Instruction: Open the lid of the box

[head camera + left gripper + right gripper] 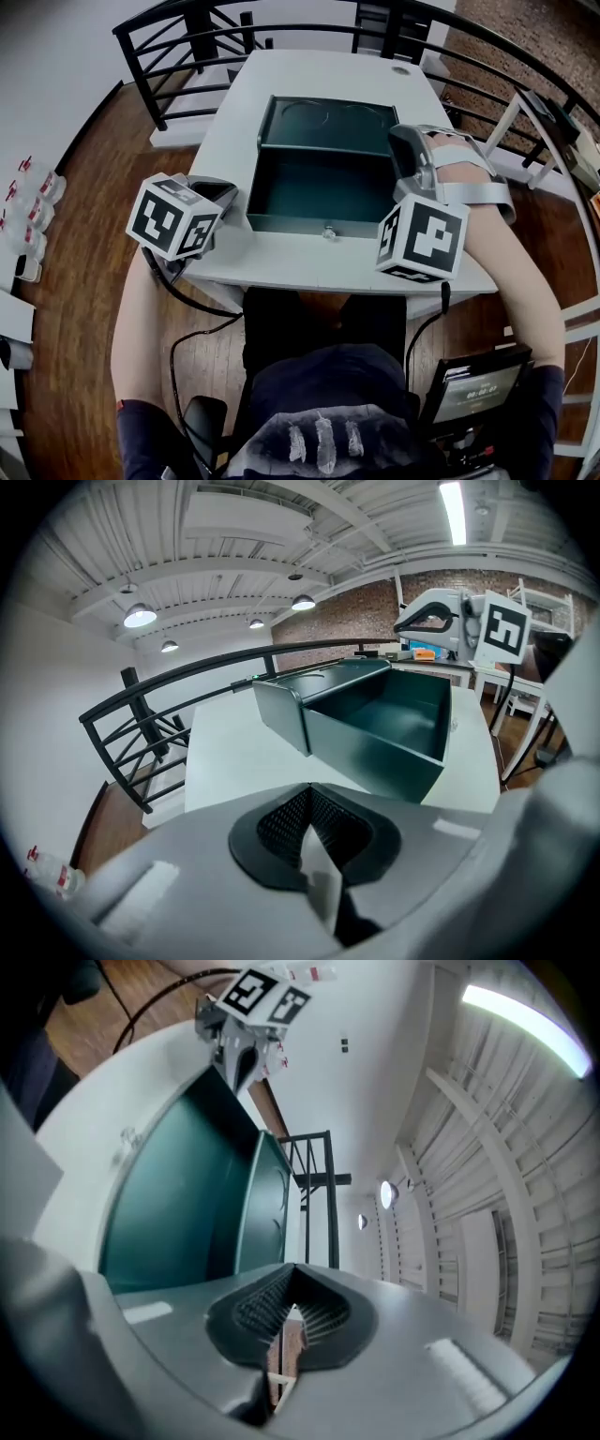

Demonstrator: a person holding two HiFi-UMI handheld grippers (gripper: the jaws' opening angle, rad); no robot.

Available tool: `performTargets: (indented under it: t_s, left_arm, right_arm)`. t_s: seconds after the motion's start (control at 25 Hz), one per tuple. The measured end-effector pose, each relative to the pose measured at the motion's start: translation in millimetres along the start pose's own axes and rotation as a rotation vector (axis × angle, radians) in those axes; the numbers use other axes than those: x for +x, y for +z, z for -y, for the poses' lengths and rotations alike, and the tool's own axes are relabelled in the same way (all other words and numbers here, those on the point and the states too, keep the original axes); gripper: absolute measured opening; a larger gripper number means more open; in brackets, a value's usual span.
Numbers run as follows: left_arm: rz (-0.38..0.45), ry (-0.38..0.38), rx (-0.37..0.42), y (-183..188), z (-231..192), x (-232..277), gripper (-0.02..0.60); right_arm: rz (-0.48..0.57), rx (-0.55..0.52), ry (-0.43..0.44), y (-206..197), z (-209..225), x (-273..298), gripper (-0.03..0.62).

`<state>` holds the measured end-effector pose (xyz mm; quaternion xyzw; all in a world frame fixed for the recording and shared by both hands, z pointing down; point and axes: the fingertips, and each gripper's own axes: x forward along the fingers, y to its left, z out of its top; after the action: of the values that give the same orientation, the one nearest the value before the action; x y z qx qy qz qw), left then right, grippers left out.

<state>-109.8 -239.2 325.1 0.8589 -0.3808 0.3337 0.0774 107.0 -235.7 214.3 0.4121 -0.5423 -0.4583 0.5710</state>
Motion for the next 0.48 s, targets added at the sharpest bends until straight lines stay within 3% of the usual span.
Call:
performTargets:
  t_s: [0.2,0.48]
  left_arm:
    - [0.004,0.003,0.000,-1.4,-1.9,-1.7,0.017]
    - [-0.027,0.008,0.026,-3.5,0.6,1.2,0.017]
  right_arm:
    - [-0.055,0.017,-0.037,-44.5,7.6,18.5,0.003]
    - [-0.075,0.005,-0.038,-64.3,3.5,19.5,0.003]
